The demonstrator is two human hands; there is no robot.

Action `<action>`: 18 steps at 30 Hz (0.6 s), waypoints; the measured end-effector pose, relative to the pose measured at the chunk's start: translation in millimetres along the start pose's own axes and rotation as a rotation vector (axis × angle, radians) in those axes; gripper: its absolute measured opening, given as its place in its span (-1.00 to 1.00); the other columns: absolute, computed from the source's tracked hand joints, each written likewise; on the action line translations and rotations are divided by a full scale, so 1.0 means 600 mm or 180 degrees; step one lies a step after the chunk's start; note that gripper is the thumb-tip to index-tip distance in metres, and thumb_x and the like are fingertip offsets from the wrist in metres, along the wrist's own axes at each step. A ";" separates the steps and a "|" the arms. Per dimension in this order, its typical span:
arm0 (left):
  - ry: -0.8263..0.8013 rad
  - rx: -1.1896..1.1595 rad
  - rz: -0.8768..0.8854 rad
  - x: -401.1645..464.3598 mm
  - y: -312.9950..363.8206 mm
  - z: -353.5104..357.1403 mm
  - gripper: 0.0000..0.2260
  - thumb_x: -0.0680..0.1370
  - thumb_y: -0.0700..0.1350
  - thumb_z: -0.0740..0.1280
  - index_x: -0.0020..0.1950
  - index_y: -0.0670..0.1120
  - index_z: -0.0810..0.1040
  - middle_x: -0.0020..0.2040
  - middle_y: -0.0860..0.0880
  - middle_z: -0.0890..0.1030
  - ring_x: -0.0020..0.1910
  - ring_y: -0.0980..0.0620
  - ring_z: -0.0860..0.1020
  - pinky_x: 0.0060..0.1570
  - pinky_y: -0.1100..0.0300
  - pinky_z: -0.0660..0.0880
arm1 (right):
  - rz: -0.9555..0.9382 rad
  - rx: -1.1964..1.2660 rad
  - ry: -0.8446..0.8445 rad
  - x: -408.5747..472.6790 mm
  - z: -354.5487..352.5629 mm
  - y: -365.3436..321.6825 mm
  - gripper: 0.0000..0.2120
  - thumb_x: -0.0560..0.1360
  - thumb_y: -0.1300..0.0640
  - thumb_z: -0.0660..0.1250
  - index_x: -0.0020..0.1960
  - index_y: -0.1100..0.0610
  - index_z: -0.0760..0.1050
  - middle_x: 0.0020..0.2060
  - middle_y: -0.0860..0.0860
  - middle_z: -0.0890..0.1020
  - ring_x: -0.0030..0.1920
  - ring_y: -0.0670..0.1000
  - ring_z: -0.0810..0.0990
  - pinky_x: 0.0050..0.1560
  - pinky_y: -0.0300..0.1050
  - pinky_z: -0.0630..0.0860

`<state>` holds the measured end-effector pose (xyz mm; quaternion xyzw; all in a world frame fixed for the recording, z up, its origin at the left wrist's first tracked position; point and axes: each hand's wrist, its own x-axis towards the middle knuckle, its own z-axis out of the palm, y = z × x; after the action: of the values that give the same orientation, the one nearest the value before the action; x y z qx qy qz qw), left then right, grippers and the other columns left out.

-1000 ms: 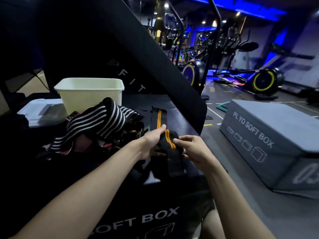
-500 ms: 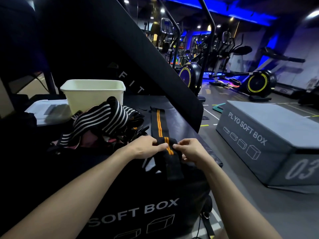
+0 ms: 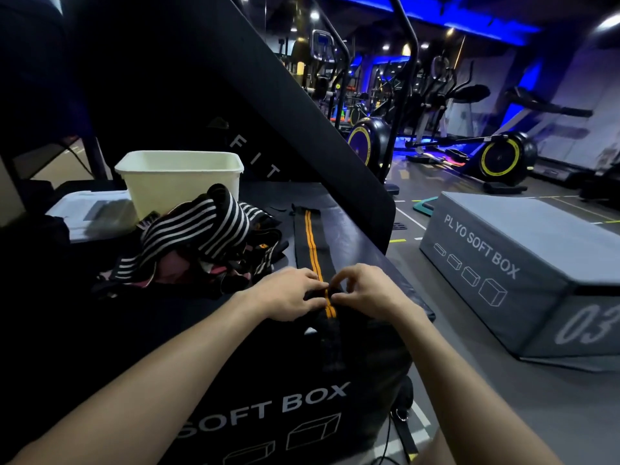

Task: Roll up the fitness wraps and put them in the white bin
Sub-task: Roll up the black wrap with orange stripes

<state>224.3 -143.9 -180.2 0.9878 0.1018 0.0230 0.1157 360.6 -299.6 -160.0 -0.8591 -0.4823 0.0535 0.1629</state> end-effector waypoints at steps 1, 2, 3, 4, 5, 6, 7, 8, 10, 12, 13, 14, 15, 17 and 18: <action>0.0067 -0.0196 0.0078 -0.001 -0.003 -0.003 -0.60 0.66 0.18 0.25 0.49 0.16 0.47 0.46 0.13 0.45 0.43 0.04 0.41 0.41 -0.02 0.39 | -0.0129 -0.0047 -0.0080 0.005 -0.003 -0.007 -0.79 0.47 -0.05 0.51 0.09 -0.08 0.68 -0.20 -0.10 0.60 -0.13 -0.04 0.60 -0.19 -0.16 0.44; 0.0221 -0.0394 0.0169 -0.002 -0.007 -0.008 -0.64 0.66 0.12 0.27 0.45 0.12 0.52 0.41 0.11 0.51 0.38 0.05 0.46 0.37 -0.01 0.43 | -0.0198 -0.0064 -0.0064 0.012 -0.005 -0.014 -0.84 0.48 -0.01 0.50 0.06 -0.06 0.70 -0.21 -0.10 0.60 -0.16 -0.06 0.59 -0.20 -0.18 0.44; 0.0442 -0.0514 0.0253 -0.006 -0.013 -0.015 -0.69 0.66 0.04 0.30 0.39 0.08 0.57 0.34 0.09 0.56 0.32 0.05 0.51 0.32 0.00 0.46 | -0.0239 -0.0029 0.0055 0.022 -0.008 -0.023 -0.87 0.49 0.00 0.49 0.02 -0.02 0.71 -0.23 -0.09 0.63 -0.18 -0.07 0.59 -0.20 -0.17 0.46; 0.0701 -0.0562 0.0327 -0.013 -0.023 -0.024 -0.73 0.64 -0.03 0.33 0.33 0.04 0.62 0.28 0.08 0.60 0.26 0.04 0.55 0.28 0.01 0.49 | -0.0293 0.0076 0.0245 0.035 -0.011 -0.033 -0.88 0.49 0.01 0.48 -0.01 0.01 0.72 -0.24 -0.07 0.66 -0.20 -0.06 0.62 -0.19 -0.14 0.51; 0.0956 -0.0582 0.0370 -0.023 -0.035 -0.034 -0.76 0.61 -0.09 0.35 0.26 0.01 0.66 0.22 0.06 0.63 0.21 0.02 0.58 0.23 0.01 0.52 | -0.0387 0.0214 0.0426 0.049 -0.013 -0.047 -0.89 0.49 0.03 0.48 -0.04 0.04 0.71 -0.23 -0.05 0.69 -0.19 -0.04 0.64 -0.15 -0.09 0.57; 0.1223 -0.0621 0.0381 -0.036 -0.049 -0.046 -0.77 0.58 -0.13 0.35 0.20 -0.02 0.69 0.17 0.04 0.65 0.16 0.01 0.60 0.19 0.02 0.53 | -0.0539 0.0358 0.0566 0.064 -0.013 -0.064 -0.92 0.48 0.04 0.48 -0.07 0.04 0.70 -0.22 -0.05 0.70 -0.18 -0.03 0.65 -0.11 -0.04 0.59; 0.1498 -0.0684 0.0350 -0.051 -0.063 -0.059 -0.78 0.55 -0.16 0.35 0.15 -0.04 0.71 0.12 0.04 0.66 0.11 0.01 0.62 0.15 0.04 0.55 | -0.0709 0.0474 0.0684 0.079 -0.014 -0.085 -0.95 0.47 0.06 0.49 -0.08 0.02 0.69 -0.22 -0.05 0.71 -0.17 -0.04 0.66 -0.08 -0.01 0.61; 0.1762 -0.0758 0.0294 -0.069 -0.077 -0.073 -0.78 0.53 -0.17 0.34 0.10 -0.05 0.72 0.08 0.04 0.67 0.08 0.03 0.63 0.13 0.08 0.55 | -0.0877 0.0597 0.0807 0.095 -0.014 -0.109 -0.96 0.46 0.08 0.49 -0.09 0.00 0.68 -0.21 -0.05 0.70 -0.18 -0.05 0.66 -0.07 0.01 0.61; 0.2250 -0.0838 0.0140 -0.110 -0.104 -0.098 -0.79 0.49 -0.19 0.35 0.05 -0.06 0.73 0.01 0.04 0.67 0.02 0.08 0.62 0.10 0.17 0.53 | -0.1119 0.0805 0.1048 0.123 -0.016 -0.163 -0.93 0.46 0.10 0.48 -0.06 0.02 0.67 -0.17 -0.01 0.68 -0.18 -0.02 0.65 -0.04 0.03 0.61; 0.2725 -0.0789 -0.0008 -0.151 -0.136 -0.116 -0.81 0.47 -0.24 0.39 0.03 -0.07 0.72 -0.02 0.03 0.67 -0.01 0.10 0.62 0.07 0.25 0.50 | -0.1295 0.0941 0.1231 0.147 -0.016 -0.213 -0.85 0.46 0.09 0.45 0.03 0.06 0.66 -0.10 0.02 0.63 -0.12 0.04 0.66 0.00 0.06 0.61; 0.2936 -0.0772 -0.0128 -0.169 -0.154 -0.122 -0.81 0.47 -0.28 0.40 0.01 -0.08 0.71 -0.04 0.03 0.67 -0.02 0.10 0.61 0.07 0.27 0.50 | -0.1374 0.0948 0.1275 0.156 -0.016 -0.236 -0.81 0.47 0.09 0.46 0.08 0.07 0.64 -0.05 0.03 0.61 -0.06 0.07 0.65 0.03 0.06 0.60; 0.3112 -0.0748 -0.0304 -0.188 -0.175 -0.127 -0.81 0.47 -0.30 0.40 0.00 -0.08 0.71 -0.05 0.04 0.66 -0.04 0.10 0.61 0.05 0.28 0.49 | -0.1456 0.0891 0.1285 0.166 -0.013 -0.258 -0.76 0.48 0.09 0.47 0.14 0.08 0.62 0.01 0.03 0.59 0.02 0.10 0.63 0.07 0.07 0.59; 0.3227 -0.0700 -0.0543 -0.205 -0.199 -0.131 -0.81 0.48 -0.32 0.41 0.00 -0.08 0.70 -0.07 0.05 0.64 -0.05 0.10 0.59 0.04 0.30 0.49 | -0.1528 0.0762 0.1263 0.172 -0.012 -0.279 -0.70 0.50 0.08 0.48 0.21 0.08 0.60 0.08 0.04 0.56 0.10 0.13 0.58 0.13 0.07 0.56; 0.3239 -0.0559 -0.1124 -0.235 -0.251 -0.137 -0.81 0.49 -0.32 0.41 0.03 -0.08 0.68 -0.04 0.05 0.61 -0.01 0.03 0.59 0.10 0.24 0.49 | -0.1637 0.0377 0.1120 0.183 -0.006 -0.317 -0.55 0.50 -0.01 0.48 0.35 0.01 0.52 0.24 0.04 0.49 0.26 0.19 0.46 0.27 0.12 0.47; 0.3105 -0.0511 -0.1435 -0.249 -0.279 -0.139 -0.80 0.50 -0.30 0.41 0.07 -0.08 0.67 0.01 0.01 0.61 0.06 -0.03 0.60 0.18 0.16 0.50 | -0.1675 0.0147 0.1006 0.187 -0.003 -0.335 -0.46 0.49 -0.08 0.48 0.43 -0.05 0.46 0.34 0.04 0.44 0.35 0.20 0.38 0.33 0.15 0.40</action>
<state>39.6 3.2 -141.1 0.8042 0.3510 0.4611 0.1323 257.6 -108.3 -84.2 -0.6983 -0.6556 -0.1139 0.2636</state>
